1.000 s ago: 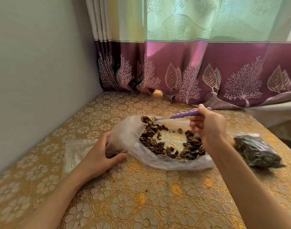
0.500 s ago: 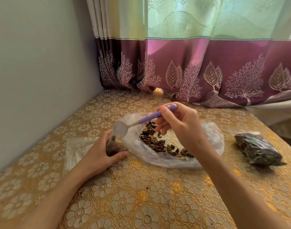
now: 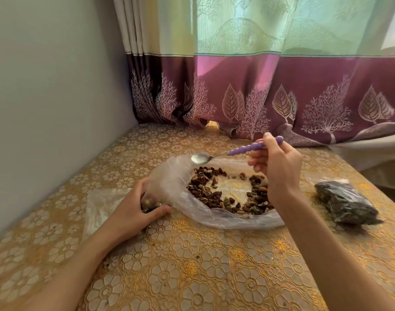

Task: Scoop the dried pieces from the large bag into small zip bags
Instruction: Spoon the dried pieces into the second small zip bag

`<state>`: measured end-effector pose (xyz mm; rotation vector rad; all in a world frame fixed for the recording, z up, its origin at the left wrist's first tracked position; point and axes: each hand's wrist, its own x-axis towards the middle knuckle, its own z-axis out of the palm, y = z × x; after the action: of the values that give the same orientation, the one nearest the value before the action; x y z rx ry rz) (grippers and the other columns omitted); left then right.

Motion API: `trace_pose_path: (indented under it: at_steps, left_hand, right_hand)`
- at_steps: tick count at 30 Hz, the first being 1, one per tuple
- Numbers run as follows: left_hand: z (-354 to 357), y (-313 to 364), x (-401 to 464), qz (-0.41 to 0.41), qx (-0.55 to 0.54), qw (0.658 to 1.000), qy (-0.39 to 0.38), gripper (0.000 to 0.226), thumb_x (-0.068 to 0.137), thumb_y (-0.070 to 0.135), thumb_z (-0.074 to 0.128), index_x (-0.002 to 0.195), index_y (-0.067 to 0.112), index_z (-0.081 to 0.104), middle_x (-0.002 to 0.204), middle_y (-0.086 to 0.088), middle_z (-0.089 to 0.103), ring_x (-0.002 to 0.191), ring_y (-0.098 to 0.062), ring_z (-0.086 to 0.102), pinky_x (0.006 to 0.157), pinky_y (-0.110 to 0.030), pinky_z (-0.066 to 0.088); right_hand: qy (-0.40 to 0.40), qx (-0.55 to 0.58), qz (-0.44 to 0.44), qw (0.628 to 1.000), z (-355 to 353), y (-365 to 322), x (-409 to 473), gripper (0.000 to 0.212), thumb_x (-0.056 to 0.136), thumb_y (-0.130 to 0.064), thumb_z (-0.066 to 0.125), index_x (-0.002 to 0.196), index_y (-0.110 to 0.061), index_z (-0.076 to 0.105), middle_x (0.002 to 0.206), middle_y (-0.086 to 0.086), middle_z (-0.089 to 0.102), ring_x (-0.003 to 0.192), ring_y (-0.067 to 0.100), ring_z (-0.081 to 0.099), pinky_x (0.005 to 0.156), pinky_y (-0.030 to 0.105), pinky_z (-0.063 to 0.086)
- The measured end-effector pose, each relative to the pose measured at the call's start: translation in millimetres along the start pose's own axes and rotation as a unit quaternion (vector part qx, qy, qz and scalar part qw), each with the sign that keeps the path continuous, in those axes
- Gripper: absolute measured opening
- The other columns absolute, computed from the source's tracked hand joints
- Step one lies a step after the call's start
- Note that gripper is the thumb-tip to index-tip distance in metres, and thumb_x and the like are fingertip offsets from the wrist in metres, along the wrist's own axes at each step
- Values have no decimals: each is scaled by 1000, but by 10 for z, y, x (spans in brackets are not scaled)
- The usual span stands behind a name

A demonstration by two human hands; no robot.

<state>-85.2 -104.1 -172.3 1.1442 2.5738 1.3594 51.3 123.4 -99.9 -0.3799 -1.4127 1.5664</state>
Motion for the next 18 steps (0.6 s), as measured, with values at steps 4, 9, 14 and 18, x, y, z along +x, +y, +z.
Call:
trace_pose_path:
  at_steps: [4, 9, 14, 18]
  left_hand:
    - [3, -19, 8, 0, 1, 1000, 0, 90, 57, 60, 66, 134, 30, 31, 108, 37, 40, 86, 30, 41, 67, 5, 35]
    - [-9, -49, 25, -10, -12, 1000, 5, 90, 54, 64, 65, 131, 32, 32, 110, 27, 47, 86, 30, 44, 66, 3, 37]
    - [-5, -81, 32, -11, -15, 1000, 0, 91, 52, 67, 64, 131, 33, 32, 111, 21, 50, 85, 27, 48, 66, 1, 39]
    - [1, -97, 37, -11, -11, 1000, 1, 91, 52, 67, 64, 131, 33, 32, 110, 20, 51, 84, 26, 49, 65, 0, 39]
  right_hand:
    - [36, -113, -42, 992, -100, 118, 52, 28, 95, -19, 50, 70, -10, 60, 53, -5, 66, 44, 7, 56, 43, 18, 42]
    - [62, -188, -44, 979, -192, 250, 94, 28, 94, -21, 51, 69, -14, 59, 48, -15, 63, 41, 1, 55, 53, 28, 48]
    - [19, -211, -38, 977, -145, 302, 70, 27, 95, -21, 50, 74, -9, 62, 56, -11, 68, 44, 2, 57, 54, 21, 46]
    - [-16, -156, 25, 987, -101, 350, 36, 28, 95, -17, 50, 74, -5, 64, 59, -1, 70, 47, 6, 57, 43, 15, 41]
